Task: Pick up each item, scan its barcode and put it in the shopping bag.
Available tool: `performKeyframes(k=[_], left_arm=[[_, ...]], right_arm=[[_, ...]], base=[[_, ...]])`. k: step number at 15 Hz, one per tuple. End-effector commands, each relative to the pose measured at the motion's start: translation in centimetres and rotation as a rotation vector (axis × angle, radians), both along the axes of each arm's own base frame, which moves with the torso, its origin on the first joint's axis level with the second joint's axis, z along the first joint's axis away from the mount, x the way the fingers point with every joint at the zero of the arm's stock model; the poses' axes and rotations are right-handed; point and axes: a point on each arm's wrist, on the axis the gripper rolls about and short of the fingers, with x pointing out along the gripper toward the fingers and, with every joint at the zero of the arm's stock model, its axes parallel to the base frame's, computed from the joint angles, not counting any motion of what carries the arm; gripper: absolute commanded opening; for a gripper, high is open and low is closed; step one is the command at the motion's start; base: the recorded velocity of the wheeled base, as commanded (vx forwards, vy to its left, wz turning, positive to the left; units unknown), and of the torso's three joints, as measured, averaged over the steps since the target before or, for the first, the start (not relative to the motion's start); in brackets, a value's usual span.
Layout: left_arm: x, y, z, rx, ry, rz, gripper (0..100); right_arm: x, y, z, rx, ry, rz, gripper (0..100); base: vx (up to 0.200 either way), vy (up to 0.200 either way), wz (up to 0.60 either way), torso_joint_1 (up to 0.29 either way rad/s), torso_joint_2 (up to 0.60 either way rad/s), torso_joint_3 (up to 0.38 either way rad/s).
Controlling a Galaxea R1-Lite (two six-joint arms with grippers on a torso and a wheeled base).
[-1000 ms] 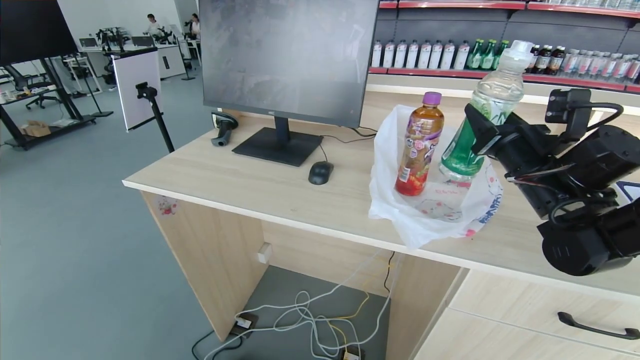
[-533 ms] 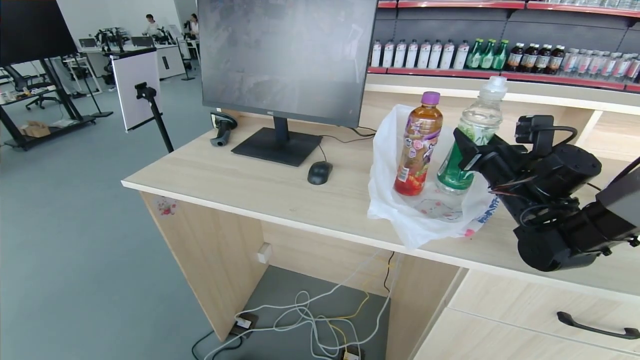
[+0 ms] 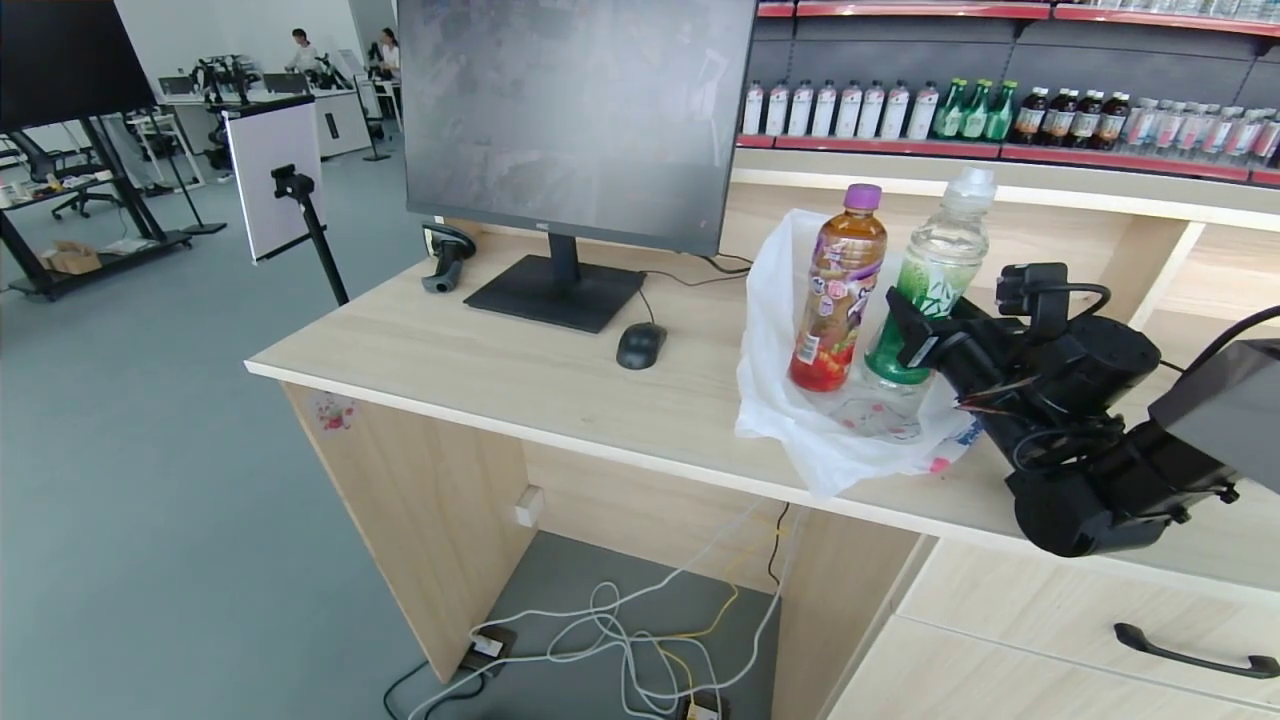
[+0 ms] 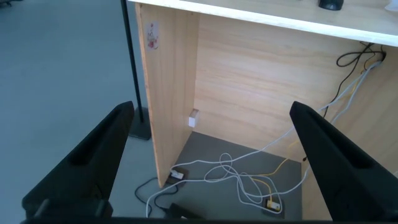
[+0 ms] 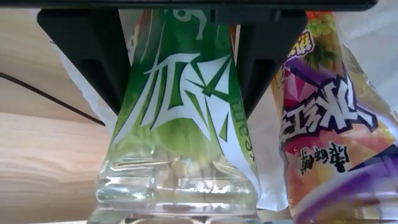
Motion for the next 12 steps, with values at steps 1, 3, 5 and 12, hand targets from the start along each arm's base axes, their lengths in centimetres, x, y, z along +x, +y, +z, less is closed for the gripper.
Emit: performKeyframes(k=[1, 3, 5, 12], left_arm=[[0.0, 0.0, 0.0, 0.000, 0.000, 0.000, 100], [0.0, 0.0, 0.0, -0.002, 0.000, 0.000, 100], [0.0, 0.0, 0.0, -0.005, 0.000, 0.000, 100], [0.0, 0.0, 0.0, -0.006, 0.000, 0.000, 100]], right_arm=[[0.1, 0.1, -0.7, -0.002, 0.020, 0.003, 100], [0.1, 0.2, -0.6, -0.003, 0.018, 0.005, 100], [-0.5, 0.2, -0.7, -0.014, 0.035, 0.009, 100], [-5.4, -0.4, 1.0, -0.050, 0.068, 0.001, 100]], base=[[0.000, 0.000, 0.00, 0.000, 0.00, 0.000], [0.000, 0.000, 0.00, 0.000, 0.00, 0.000], [0.000, 0.000, 0.00, 0.000, 0.00, 0.000], [0.000, 0.000, 0.00, 0.000, 0.00, 0.000]])
